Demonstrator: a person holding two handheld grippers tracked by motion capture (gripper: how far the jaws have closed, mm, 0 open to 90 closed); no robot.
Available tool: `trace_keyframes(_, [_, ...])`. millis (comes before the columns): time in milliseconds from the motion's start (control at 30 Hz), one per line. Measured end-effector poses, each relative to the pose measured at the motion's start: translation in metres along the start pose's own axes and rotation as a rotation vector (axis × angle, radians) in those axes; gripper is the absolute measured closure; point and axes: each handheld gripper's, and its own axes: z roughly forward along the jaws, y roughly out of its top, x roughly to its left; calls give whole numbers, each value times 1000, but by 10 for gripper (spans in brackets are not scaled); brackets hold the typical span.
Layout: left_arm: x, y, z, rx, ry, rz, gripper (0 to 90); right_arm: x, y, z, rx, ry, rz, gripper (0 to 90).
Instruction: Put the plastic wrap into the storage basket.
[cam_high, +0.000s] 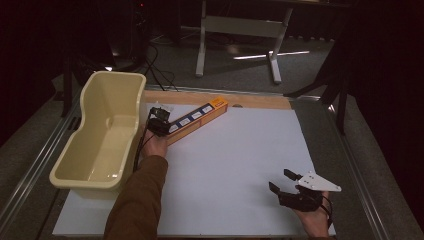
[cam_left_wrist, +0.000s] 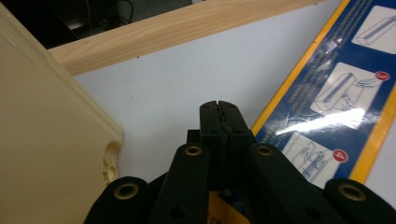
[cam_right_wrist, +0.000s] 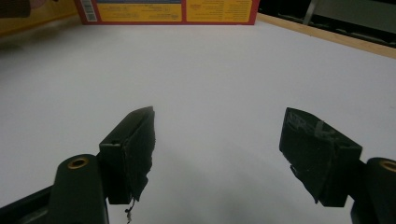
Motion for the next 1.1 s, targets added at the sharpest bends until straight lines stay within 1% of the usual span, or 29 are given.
trace_keyframes(67, [1, 1, 2, 3, -4, -12, 900, 0, 0, 0, 6, 4, 2, 264])
trace_keyframes(100, [1, 1, 5, 12, -1, 2, 900, 0, 0, 1, 9, 5, 1, 264])
trace_keyframes(167, [2, 2, 6, 22, -2, 9, 899, 0, 0, 1, 8, 7, 2, 264])
trace_keyframes(233, [4, 2, 7, 41, -5, 7, 899, 0, 0, 1, 8, 7, 2, 264])
trace_keyframes(267, [4, 1, 7, 35, -9, -8, 900, 0, 0, 1, 9, 7, 2, 264])
trace_keyframes(367, [0, 2, 4, 47, -4, -10, 900, 0, 0, 2, 8, 6, 3, 263])
trace_keyframes(400, [-1, 1, 3, 53, -6, -3, 900, 0, 0, 2, 7, 6, 3, 264])
trace_keyframes(433, [-3, 0, 1, 54, -9, -4, 900, 0, 0, 2, 9, 7, 3, 264])
trace_keyframes(467, [-4, -1, -1, 58, -10, 5, 900, 0, 0, 2, 10, 6, 2, 264])
trace_keyframes(533, [-8, -3, -5, 62, -26, -5, 900, -1, 0, 2, 8, 5, 3, 263])
trace_keyframes(600, [-12, -5, -10, 73, -39, 4, 900, -1, 0, 2, 8, 4, 3, 263])
trace_keyframes(667, [-14, -6, -14, 85, -69, 15, 900, 0, 0, 2, 9, 4, 2, 263])
trace_keyframes(700, [-15, -7, -16, 88, -97, 5, 900, 0, 0, 2, 10, 5, 1, 264])
trace_keyframes(733, [-16, -9, -18, 90, -115, 8, 900, 0, 0, 2, 11, 4, 1, 264])
trace_keyframes(767, [-18, -10, -21, 91, -149, 12, 900, 0, 0, 2, 11, 4, 1, 263])
trace_keyframes(800, [-19, -12, -23, 89, -166, 18, 900, 0, 0, 2, 11, 4, 1, 264])
trace_keyframes(833, [-22, -15, -27, 82, -188, 37, 900, 0, 0, 2, 11, 3, 1, 263])
trace_keyframes(933, [-31, -22, -35, 71, -257, 39, 900, 0, 0, 2, 12, 2, 0, 263])
trace_keyframes(1000, [-36, -25, -39, 64, -285, 38, 900, 0, 0, 2, 13, 3, -1, 264])
trace_keyframes(1033, [-41, -27, -42, 62, -310, 41, 900, 0, 0, 2, 13, 3, -1, 264])
trace_keyframes(1100, [-49, -30, -46, 49, -340, 56, 900, 1, 0, 3, 14, 5, -3, 263])
